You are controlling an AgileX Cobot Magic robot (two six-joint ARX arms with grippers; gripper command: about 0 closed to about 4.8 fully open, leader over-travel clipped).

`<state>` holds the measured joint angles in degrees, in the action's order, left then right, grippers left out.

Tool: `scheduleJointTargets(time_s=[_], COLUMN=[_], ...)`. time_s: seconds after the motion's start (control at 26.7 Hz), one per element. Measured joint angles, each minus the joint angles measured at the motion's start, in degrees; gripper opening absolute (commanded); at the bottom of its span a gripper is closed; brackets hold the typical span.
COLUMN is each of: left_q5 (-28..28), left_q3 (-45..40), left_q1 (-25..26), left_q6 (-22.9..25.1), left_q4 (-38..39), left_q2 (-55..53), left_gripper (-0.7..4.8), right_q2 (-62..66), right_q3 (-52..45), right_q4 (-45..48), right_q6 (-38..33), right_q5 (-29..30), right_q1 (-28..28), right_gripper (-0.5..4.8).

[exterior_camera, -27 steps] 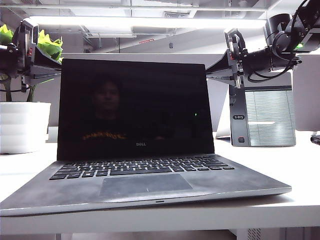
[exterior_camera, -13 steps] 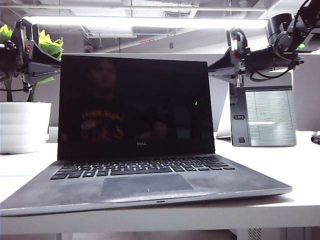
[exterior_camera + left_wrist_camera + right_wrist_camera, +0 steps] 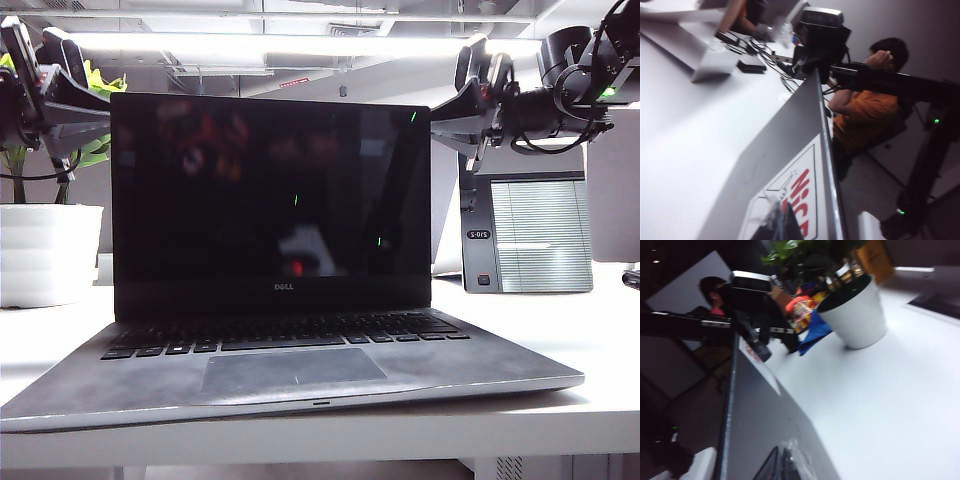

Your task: Close the laptop lid.

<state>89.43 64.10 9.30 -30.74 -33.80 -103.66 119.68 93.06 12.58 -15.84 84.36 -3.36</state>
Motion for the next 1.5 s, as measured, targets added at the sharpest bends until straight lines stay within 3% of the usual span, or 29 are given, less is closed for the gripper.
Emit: scheduleJointTargets(time_s=[0.37,0.64,1.24,1.5], left_q5=[1.3,1.1,1.2,1.9], left_q3=[0.0,0.0,-0.2,-0.4], left_q1=[-0.3,-4.2,-5.0,-8.1], left_q6=[-11.3,-11.3,-11.5,-11.4], left_q4=[-0.5,-1.9,0.6,1.7], left_q2=[0.0,0.5,0.9,3.2], left_gripper=[-0.05,-0.05,-0.05,-0.05], right_q2=[0.0,0.0,0.0,0.0], right_q3=[0.0,-0.1,-0.3,-0.3], right_q4=[-0.1,-0.7,-8.2,-11.4], right_q6=[-5.2,-5.3,-5.1,-4.3], right_q5=[3.5,4.9,5.1,5.2], right_q1=[0.6,0.3,0.3,0.0], right_gripper=[-0.01,-0.01,-0.01,-0.01])
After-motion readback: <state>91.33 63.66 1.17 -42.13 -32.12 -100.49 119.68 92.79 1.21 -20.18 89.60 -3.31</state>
